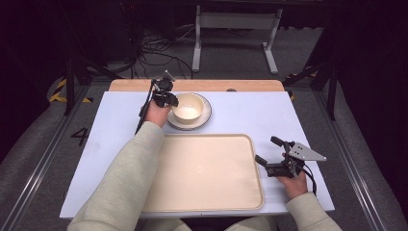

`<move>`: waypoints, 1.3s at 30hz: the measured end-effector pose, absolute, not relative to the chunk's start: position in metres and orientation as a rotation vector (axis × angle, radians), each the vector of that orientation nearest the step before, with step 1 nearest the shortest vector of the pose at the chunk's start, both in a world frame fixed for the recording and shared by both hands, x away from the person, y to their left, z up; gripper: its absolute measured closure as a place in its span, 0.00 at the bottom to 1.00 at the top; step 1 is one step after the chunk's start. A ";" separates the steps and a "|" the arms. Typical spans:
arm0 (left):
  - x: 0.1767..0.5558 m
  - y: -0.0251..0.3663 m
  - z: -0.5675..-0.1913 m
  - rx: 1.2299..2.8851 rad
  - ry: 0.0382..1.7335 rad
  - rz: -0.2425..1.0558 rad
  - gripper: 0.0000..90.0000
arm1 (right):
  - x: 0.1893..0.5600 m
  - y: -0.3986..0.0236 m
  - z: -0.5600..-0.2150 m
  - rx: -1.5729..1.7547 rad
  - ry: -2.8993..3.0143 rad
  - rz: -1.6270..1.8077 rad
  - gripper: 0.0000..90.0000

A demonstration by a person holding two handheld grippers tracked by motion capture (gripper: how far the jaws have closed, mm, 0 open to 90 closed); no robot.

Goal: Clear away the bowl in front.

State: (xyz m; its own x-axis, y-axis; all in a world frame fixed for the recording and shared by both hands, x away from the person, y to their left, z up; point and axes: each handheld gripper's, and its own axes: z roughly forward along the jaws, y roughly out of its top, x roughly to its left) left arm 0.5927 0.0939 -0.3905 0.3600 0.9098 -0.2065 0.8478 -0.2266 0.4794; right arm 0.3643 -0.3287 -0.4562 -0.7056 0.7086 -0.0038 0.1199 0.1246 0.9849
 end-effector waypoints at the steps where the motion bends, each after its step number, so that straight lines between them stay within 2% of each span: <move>1: 0.592 0.094 -0.389 2.105 1.523 0.162 0.93 | 0.364 -0.329 -0.456 0.798 1.929 1.617 0.01; 19: 0.577 0.105 -0.357 2.074 1.462 0.151 0.92 | 0.364 -0.329 -0.456 0.797 1.930 1.616 0.01; 39: 0.560 0.114 -0.328 2.129 1.395 0.204 0.92 | 0.365 -0.329 -0.456 0.800 1.929 1.617 0.01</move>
State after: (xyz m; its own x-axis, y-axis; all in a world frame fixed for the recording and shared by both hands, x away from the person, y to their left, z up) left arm 0.5600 0.1142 -0.3283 0.4416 0.8787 -0.1814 0.7900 -0.2850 0.5429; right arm 0.3647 -0.3289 -0.4562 -0.7054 0.7088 -0.0021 0.1216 0.1239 0.9848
